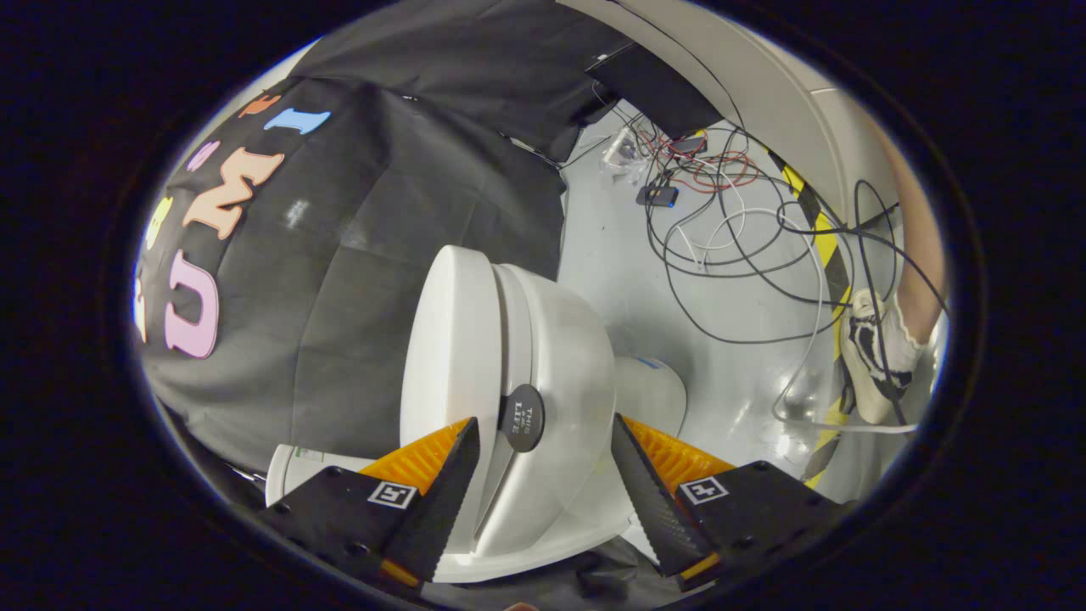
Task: Open the toilet lid.
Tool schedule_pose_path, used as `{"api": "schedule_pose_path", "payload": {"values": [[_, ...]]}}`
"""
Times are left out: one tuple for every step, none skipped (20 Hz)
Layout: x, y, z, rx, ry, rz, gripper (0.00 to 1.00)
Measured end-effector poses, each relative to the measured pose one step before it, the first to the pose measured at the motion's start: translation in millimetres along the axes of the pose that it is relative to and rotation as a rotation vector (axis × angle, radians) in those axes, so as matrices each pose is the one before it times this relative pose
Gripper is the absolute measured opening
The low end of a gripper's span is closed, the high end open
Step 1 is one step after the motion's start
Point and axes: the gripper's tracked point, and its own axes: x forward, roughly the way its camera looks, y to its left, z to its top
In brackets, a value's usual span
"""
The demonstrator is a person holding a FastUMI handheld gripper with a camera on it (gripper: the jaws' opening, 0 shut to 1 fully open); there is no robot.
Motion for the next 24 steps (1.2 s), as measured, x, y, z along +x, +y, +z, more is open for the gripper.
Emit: {"api": "schedule_pose_path", "payload": {"values": [[1.99,2.32,1.01,0.0175,0.00538,0.01304,0.91],[0.98,1.37,-1.21,0.00885,0.00561,0.00942,0.86],[2.88,0.4,0.67,0.00318,0.00329,0.00507,0.8],[1.9,3.3,-1.41,-0.00163,0.00318,0.01047,0.72],[1.57,2.29,1.04,-0.00262,0.00176,0.00732,0.65],[0.29,1.97,2.55,0.0018,-0.00452,0.01239,0.57],[8.47,6.18,-1.54,0.00503,0.00347,0.02547,0.49],[-7.04,-1.83,0.83,-0.0091,0.00585,-0.00485,0.41],[-0.22,-0.9,0.63,-0.01182,0.00607,-0.00136,0.34],[-0.17,-0.45,0.39,-0.00824,0.00411,-0.00568,0.34],[0.33,-0.46,0.11,-0.00099,0.00616,-0.00019,0.34],[-0.24,0.64,-0.54,-0.00149,0.00478,0.00113,0.34],[-0.36,0.25,0.12,-0.00205,0.00243,0.00282,0.34],[-0.76,-3.32,3.85,0.00345,-0.00243,-0.0125,0.34],[5.11,-4.57,-6.36,0.0069,-0.00508,-0.00368,0.34],[3.58,0.74,6.83,0.0281,-0.00279,0.01207,0.25],[-7.23,1.49,-1.98,0.0179,-0.00279,0.00234,0.16],[-1.63,2.35,-2.0,0.00636,-0.00277,0.00224,0.07],[0.78,0.3,-0.95,-0.00467,0.00293,-0.00174,0.07],[0.85,-0.62,0.59,-0.00675,0.00308,-0.0029,0.07],[0.18,0.24,0.51,-0.01067,0.00539,-0.00331,0.07],[-1.74,0.22,0.45,-0.00902,-0.00045,-0.00181,0.07],[0.03,0.01,0.62,-0.0061,0.00003,-0.0011,0.07],[-0.77,2.03,-0.15,-0.00862,-0.00375,0.00043,0.07]]}}
